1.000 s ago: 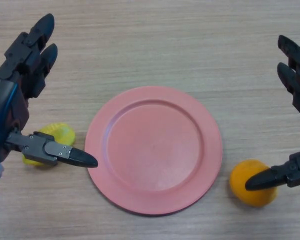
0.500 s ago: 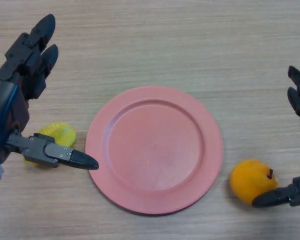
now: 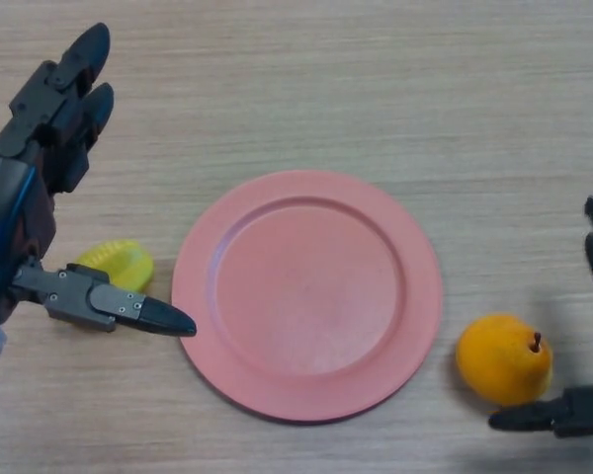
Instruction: Pick up the yellow pear and place it on the plate
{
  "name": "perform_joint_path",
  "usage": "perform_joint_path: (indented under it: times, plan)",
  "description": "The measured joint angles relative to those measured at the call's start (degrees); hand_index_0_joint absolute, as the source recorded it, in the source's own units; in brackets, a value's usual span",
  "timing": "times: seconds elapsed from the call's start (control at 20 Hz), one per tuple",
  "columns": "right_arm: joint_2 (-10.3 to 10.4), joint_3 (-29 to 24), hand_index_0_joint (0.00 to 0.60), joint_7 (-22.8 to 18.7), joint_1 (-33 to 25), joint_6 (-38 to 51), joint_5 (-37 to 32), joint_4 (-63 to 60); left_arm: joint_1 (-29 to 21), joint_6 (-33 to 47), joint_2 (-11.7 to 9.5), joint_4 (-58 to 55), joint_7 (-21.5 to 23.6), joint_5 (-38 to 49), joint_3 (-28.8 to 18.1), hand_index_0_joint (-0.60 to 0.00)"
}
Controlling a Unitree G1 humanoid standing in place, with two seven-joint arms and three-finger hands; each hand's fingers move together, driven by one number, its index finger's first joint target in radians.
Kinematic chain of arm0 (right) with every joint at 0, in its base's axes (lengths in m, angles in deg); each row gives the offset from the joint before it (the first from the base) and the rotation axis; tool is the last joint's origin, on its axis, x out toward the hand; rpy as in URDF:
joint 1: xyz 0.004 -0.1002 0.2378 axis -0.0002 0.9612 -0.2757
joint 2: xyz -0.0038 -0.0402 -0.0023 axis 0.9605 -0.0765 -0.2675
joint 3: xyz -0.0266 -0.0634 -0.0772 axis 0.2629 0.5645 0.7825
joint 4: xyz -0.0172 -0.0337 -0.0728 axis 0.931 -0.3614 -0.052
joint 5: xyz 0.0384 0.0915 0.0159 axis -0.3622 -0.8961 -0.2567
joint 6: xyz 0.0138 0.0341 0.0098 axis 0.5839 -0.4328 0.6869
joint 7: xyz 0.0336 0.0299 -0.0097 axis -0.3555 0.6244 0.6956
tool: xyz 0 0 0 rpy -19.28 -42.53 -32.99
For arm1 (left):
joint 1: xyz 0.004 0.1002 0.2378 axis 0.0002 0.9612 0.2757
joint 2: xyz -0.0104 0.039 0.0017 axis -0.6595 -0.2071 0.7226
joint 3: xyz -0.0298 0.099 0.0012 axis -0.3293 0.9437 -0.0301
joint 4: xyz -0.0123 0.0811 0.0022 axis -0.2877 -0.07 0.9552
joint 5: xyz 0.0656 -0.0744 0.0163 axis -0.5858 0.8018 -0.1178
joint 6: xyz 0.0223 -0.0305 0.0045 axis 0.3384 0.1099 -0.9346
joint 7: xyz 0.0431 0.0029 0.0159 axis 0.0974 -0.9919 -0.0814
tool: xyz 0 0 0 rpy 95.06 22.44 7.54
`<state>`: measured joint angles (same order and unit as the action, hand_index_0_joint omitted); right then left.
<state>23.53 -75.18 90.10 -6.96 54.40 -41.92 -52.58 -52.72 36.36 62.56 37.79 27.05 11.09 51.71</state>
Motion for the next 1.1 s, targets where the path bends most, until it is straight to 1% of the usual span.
perform_joint_path:
  times: [0.05,0.2,0.25,0.35,0.5,0.55,0.6,0.65,0.7,0.75,0.8,1.0,1.1]
  plan:
    - [0.10,0.64,0.000,-0.82,0.02,0.38,0.00,-1.13,0.21,-0.01,0.00,-0.15,-0.01,0.08,-0.16,0.000]
    - [0.39,2.01,0.000,-5.67,-0.05,3.02,0.28,-4.41,0.82,-0.01,0.00,-0.87,0.00,0.08,-0.72,0.000]
    - [0.41,2.56,0.000,-6.69,-0.22,4.35,1.82,-5.66,1.06,-0.01,0.00,-0.88,0.00,0.09,-0.72,0.000]
    - [0.48,4.21,0.000,-6.94,-0.56,4.73,4.48,-8.45,1.48,-0.01,0.00,-0.88,0.00,0.10,-0.76,0.000]
    - [1.07,6.43,0.000,-9.05,-0.61,4.97,4.97,-11.19,2.03,-0.01,0.00,-1.53,-0.01,0.47,-2.03,0.000]
    - [1.11,6.96,0.050,-9.69,-0.50,4.95,4.97,-11.16,2.11,-0.01,0.00,-1.55,-0.01,0.47,-2.74,0.000]
    - [1.12,7.10,0.200,-9.71,-0.39,4.95,4.98,-11.16,2.14,-0.01,0.00,-1.55,-0.01,0.46,-3.36,0.000]
    - [1.12,7.09,0.300,-9.75,-0.33,4.86,4.98,-10.95,2.24,-0.01,0.00,-1.55,-0.01,0.47,-3.39,0.000]
    - [1.12,7.10,0.450,-9.82,0.02,4.38,5.55,-10.04,2.46,-0.01,0.00,-1.55,-0.01,0.47,-3.38,0.000]
    - [1.11,7.10,0.550,-10.01,0.39,2.93,6.86,-9.01,2.56,-0.01,0.00,-1.56,-0.01,0.48,-3.38,0.000]
    - [1.07,7.14,0.600,-10.95,0.66,-0.02,9.18,-7.28,2.75,-0.01,0.00,-1.66,-0.01,0.50,-3.38,0.000]
    - [0.91,6.95,0.600,-11.26,0.69,-6.96,9.91,-2.23,3.08,-0.01,0.00,-1.82,-0.01,1.48,-3.39,0.000]
    - [0.90,6.81,0.600,-9.84,0.33,-10.96,9.88,1.57,3.33,-0.01,0.01,-1.87,-0.01,1.48,-3.41,0.000]
